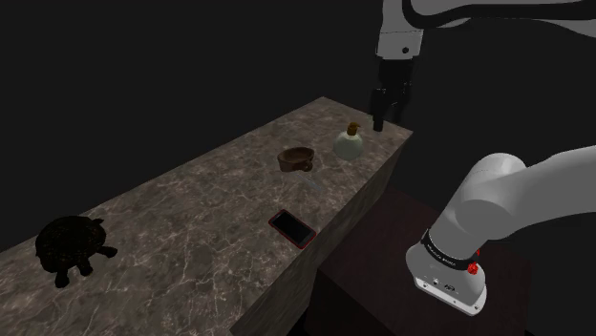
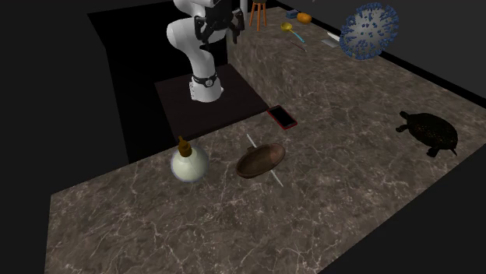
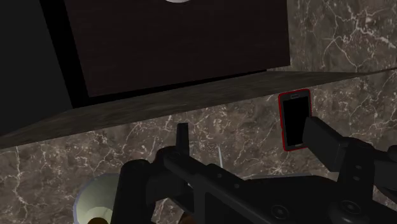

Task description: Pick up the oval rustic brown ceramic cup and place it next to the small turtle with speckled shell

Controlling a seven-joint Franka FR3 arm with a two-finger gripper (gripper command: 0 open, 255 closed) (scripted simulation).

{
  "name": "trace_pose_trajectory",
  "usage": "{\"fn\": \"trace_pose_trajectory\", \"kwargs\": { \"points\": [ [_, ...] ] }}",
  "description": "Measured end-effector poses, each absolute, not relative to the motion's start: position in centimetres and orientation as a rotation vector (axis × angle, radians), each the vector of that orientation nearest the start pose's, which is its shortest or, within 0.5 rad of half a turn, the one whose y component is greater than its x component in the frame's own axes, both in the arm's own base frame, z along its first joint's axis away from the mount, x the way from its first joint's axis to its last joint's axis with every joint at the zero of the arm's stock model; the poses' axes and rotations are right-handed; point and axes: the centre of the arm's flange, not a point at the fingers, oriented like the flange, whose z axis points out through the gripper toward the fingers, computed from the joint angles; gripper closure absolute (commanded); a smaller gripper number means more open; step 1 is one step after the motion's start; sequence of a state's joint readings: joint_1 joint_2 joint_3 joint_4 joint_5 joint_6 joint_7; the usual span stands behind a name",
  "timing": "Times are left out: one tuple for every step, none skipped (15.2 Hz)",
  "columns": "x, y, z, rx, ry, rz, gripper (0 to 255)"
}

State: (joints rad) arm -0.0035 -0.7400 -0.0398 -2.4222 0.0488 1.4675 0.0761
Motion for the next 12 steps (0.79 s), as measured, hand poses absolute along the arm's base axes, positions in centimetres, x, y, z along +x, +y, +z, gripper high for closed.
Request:
{"fn": "trace_pose_trajectory", "kwargs": {
  "points": [
    [30.2,-1.0,53.8,-3.048,0.162,0.332,0],
    [30.4,-1.0,53.3,-3.047,0.16,0.322,0],
    [30.8,-1.4,52.4,-3.045,0.156,0.307,0],
    [31.3,-1.4,51.5,-3.043,0.153,0.285,0],
    [31.8,-1.8,50.4,-3.041,0.149,0.263,0],
    [32.2,-1.6,49.5,-3.038,0.145,0.239,0],
    [32.7,-1.7,48.2,-3.035,0.14,0.216,0],
    [33.2,-2.1,47.2,-3.032,0.135,0.19,0],
    [33.5,-2.1,46.5,-3.029,0.131,0.164,0],
    [34.2,-2.5,45.5,-3.025,0.126,0.142,0],
    [34.7,-2.5,44.6,-3.022,0.122,0.116,0],
    [35.4,-2.7,43.6,-3.018,0.117,0.092,0]
  ]
}}
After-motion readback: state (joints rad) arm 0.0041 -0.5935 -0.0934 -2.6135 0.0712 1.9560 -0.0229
